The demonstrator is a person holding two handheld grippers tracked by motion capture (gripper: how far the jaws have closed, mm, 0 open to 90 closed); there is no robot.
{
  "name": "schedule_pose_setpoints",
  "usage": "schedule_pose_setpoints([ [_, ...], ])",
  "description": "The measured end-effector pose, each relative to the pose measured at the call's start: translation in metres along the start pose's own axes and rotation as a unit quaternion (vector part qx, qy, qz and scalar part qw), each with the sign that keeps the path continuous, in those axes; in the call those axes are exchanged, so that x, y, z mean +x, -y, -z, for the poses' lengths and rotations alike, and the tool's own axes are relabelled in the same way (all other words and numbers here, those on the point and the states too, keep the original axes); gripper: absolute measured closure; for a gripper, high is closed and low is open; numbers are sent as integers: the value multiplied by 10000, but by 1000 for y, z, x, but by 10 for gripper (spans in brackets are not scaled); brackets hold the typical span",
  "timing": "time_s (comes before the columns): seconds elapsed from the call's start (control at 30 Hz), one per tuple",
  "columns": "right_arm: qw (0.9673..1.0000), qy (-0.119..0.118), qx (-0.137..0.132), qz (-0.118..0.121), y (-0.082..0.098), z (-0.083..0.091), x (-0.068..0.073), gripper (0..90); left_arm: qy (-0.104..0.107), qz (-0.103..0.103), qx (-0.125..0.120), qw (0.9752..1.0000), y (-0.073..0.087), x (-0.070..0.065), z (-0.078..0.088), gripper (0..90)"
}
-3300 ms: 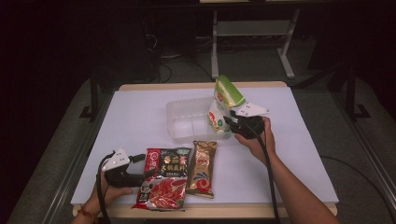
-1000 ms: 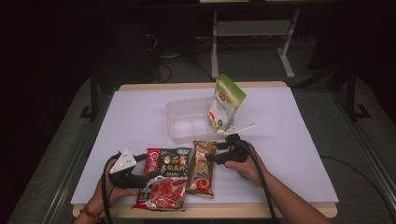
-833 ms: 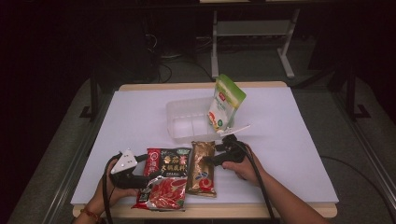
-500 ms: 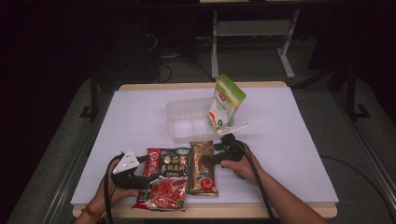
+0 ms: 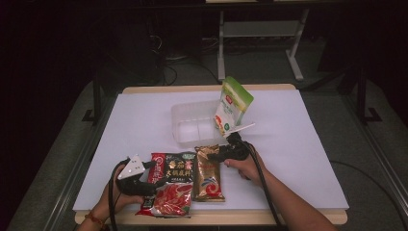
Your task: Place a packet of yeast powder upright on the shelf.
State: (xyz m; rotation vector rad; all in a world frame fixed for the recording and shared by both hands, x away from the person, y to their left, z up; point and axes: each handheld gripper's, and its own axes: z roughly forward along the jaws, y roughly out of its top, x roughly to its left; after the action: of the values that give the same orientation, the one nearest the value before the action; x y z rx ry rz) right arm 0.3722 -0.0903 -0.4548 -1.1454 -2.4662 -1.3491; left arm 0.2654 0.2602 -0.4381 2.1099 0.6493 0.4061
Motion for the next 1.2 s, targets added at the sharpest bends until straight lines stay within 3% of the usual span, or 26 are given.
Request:
schedule_pose_setpoints([
  [0.07, 9999, 49, -110, 102, 0, 7, 0, 658, 1, -2, 0, 10000, 0, 0, 0, 264],
  [0.1, 9999, 49, -110, 102, 0, 7, 0, 658, -3, -7, 3, 10000, 0, 0, 0, 264],
  [0.2, 9992, 145, -199, 309, 1, 12, 0, 801, 4, -5, 9, 10000, -1, 0, -1, 264],
  [0.27, 9983, 169, -268, 484, 1, 16, 2, 848, -9, -4, 29, 10000, -1, 1, -1, 264],
  [0.43, 9956, 206, -456, 794, 0, 28, 11, 884, -27, 26, -23, 10000, 0, 2, 0, 264],
  [0.53, 9928, 230, -648, 984, -3, 46, 20, 896, -52, 58, -53, 10000, 0, 3, 2, 264],
  [0.83, 9869, 227, -934, 1293, -3, 72, 35, 900, -143, 192, -160, 9996, 1, 8, 5, 264],
  [1.03, 9812, 232, -1161, 1525, -9, 92, 50, 900, -157, 203, -159, 9995, 2, 10, 6, 265],
  [1.2, 9771, 284, -1203, 1731, -12, 99, 60, 900, -181, 246, -232, 9993, 2, 12, 8, 264],
])
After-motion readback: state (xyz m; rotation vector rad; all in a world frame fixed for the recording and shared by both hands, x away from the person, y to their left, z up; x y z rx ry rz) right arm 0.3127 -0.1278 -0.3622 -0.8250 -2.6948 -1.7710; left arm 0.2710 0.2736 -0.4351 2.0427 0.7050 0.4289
